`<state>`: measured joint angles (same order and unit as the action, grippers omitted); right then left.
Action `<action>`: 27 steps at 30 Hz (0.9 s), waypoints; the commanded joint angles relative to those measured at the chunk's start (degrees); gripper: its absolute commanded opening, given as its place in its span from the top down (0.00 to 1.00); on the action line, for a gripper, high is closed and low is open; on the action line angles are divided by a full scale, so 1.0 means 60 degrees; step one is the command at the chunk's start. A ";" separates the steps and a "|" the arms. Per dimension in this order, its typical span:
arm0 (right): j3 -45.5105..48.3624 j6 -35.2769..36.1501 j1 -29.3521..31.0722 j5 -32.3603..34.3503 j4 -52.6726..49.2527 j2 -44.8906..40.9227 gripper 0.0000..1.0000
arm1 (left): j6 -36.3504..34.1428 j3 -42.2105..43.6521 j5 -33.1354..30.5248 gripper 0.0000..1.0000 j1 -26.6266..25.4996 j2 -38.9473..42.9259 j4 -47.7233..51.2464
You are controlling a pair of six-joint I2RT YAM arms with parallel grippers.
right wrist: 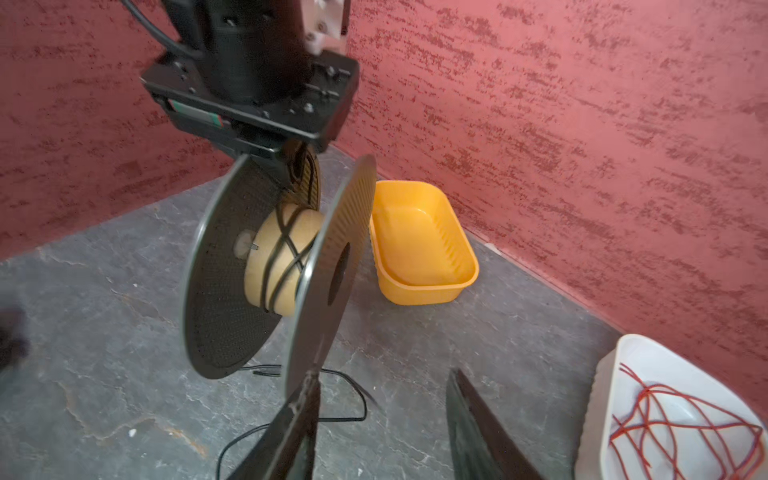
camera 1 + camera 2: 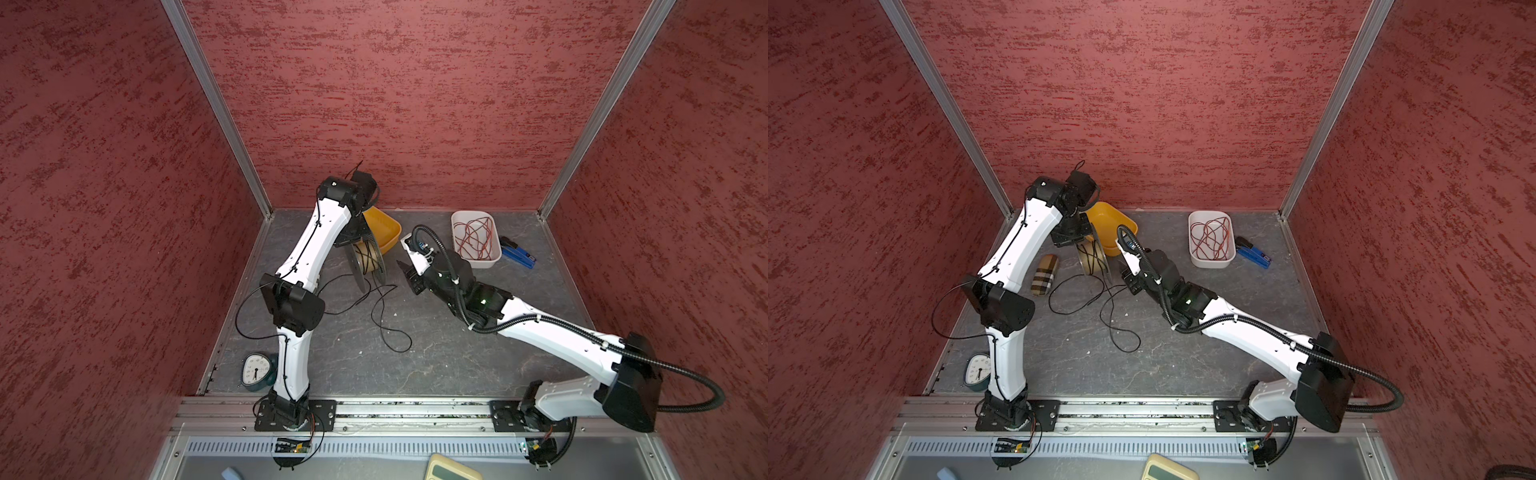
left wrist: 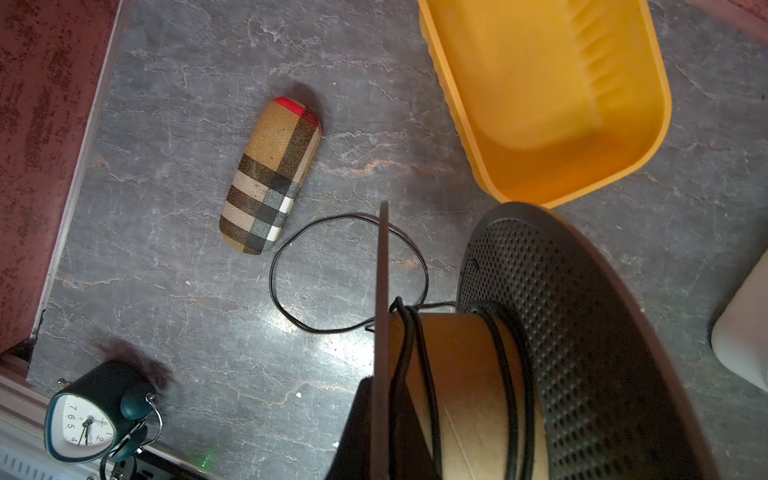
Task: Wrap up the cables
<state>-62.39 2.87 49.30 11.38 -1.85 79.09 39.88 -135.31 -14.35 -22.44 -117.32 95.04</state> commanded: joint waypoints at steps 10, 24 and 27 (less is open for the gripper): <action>-0.0075 -0.4919 -0.1808 -0.5165 -0.0502 0.1866 0.29 | -0.1209 0.0380 0.2001 1.00 0.0240 0.1971 -0.0670; -0.0253 -1.0604 -0.2181 -0.7058 -0.0191 0.3256 0.26 | -0.1767 0.0872 0.2437 1.00 0.0008 0.2751 -0.1273; -0.0719 -1.1146 -0.2167 -0.7355 -0.0398 0.3769 0.26 | -0.1847 0.0845 0.2670 1.00 -0.0054 0.2802 -0.1376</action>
<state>-63.83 -56.31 36.56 -29.69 -4.97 99.26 30.02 -129.84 -1.06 -22.31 -103.22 90.59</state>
